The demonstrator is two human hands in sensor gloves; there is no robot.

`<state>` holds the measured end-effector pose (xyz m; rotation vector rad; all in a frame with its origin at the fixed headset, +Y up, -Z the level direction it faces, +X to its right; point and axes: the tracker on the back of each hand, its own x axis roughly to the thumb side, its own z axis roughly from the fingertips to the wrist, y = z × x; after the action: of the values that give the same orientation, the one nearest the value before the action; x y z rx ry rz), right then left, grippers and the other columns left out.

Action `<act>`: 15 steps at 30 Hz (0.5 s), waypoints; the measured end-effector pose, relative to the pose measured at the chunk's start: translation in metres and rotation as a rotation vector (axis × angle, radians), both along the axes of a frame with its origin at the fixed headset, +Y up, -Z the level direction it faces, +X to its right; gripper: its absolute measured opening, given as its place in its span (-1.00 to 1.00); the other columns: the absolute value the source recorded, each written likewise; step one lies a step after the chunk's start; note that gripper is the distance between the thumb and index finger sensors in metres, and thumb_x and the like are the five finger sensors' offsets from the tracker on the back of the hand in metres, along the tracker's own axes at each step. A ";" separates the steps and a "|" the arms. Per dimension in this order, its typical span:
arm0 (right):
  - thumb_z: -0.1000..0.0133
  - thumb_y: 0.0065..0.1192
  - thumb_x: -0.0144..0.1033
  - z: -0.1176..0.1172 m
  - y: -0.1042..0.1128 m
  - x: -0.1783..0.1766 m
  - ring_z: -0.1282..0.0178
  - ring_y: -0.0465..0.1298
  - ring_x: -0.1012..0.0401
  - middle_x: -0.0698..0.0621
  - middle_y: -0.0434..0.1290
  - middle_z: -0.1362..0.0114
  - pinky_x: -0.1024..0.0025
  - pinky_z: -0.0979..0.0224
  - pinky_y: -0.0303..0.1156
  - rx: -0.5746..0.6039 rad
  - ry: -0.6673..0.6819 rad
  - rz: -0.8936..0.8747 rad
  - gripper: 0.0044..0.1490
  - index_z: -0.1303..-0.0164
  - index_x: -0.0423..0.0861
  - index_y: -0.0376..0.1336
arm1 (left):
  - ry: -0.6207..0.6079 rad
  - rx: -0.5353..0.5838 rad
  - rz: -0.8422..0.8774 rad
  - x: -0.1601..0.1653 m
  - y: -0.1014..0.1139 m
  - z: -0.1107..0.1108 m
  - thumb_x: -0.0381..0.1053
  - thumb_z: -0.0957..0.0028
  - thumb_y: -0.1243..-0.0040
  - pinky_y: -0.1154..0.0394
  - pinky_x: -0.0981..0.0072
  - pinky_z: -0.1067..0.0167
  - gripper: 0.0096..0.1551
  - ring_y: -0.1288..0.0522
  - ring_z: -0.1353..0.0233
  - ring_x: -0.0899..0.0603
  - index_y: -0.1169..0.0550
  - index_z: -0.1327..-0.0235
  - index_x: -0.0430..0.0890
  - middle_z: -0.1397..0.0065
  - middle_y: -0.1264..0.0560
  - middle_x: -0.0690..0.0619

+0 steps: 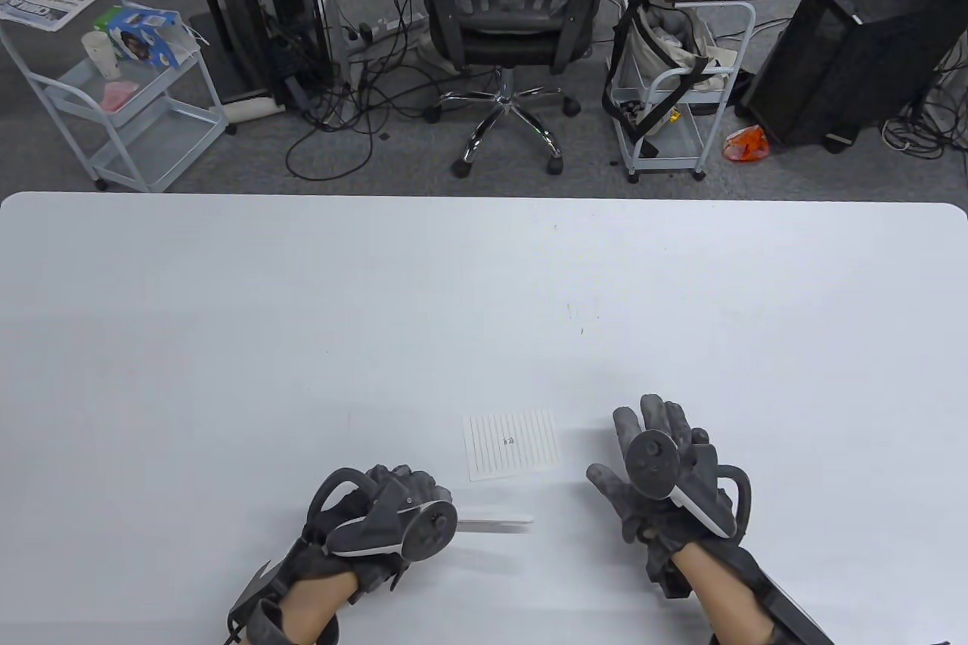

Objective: Squeeze and apply correction pen on text

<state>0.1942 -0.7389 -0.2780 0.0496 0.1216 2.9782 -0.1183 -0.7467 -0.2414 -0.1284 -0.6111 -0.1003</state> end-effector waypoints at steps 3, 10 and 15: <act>0.05 -0.04 0.48 0.000 0.000 0.000 -0.71 -0.19 -0.12 -0.06 -0.23 -0.77 -0.25 -0.63 -0.11 0.004 0.004 -0.006 0.06 -0.57 0.15 -0.14 | 0.021 0.007 0.051 -0.002 0.008 -0.002 0.15 0.21 -0.25 -0.55 -0.07 -0.16 -0.40 -0.65 -0.09 -0.13 -0.52 -0.10 -0.05 -0.16 -0.59 -0.01; 0.05 -0.04 0.48 0.000 0.000 0.000 -0.71 -0.18 -0.12 -0.06 -0.23 -0.77 -0.26 -0.63 -0.12 0.016 0.009 -0.016 0.06 -0.57 0.15 -0.14 | 0.069 0.045 0.147 0.000 0.028 -0.011 0.15 0.20 -0.24 -0.55 -0.06 -0.16 -0.40 -0.64 -0.09 -0.12 -0.51 -0.10 -0.04 -0.16 -0.59 0.00; 0.05 -0.04 0.47 0.000 0.000 -0.001 -0.71 -0.18 -0.12 -0.06 -0.22 -0.77 -0.26 -0.63 -0.12 0.017 0.012 -0.019 0.06 -0.57 0.15 -0.14 | 0.116 0.061 0.264 0.006 0.046 -0.018 0.16 0.20 -0.24 -0.55 -0.06 -0.17 -0.40 -0.64 -0.10 -0.13 -0.51 -0.11 -0.03 -0.17 -0.59 0.00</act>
<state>0.1934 -0.7390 -0.2779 0.0705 0.0972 2.9608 -0.1121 -0.7007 -0.2598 0.0061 -0.5045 0.1435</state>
